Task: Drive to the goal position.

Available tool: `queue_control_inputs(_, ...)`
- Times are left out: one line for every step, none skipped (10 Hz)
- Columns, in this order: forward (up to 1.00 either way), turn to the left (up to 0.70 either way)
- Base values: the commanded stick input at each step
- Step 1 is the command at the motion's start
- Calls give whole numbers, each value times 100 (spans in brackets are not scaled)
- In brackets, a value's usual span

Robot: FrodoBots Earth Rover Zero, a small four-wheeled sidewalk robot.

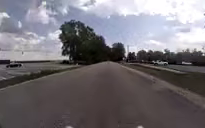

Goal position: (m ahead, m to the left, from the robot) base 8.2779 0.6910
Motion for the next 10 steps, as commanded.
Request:
queue_control_inputs(70,0)
queue_control_inputs(70,0)
queue_control_inputs(70,0)
queue_control_inputs(70,0)
queue_control_inputs(70,0)
queue_control_inputs(70,0)
queue_control_inputs(70,0)
queue_control_inputs(70,0)
queue_control_inputs(70,0)
queue_control_inputs(70,0)
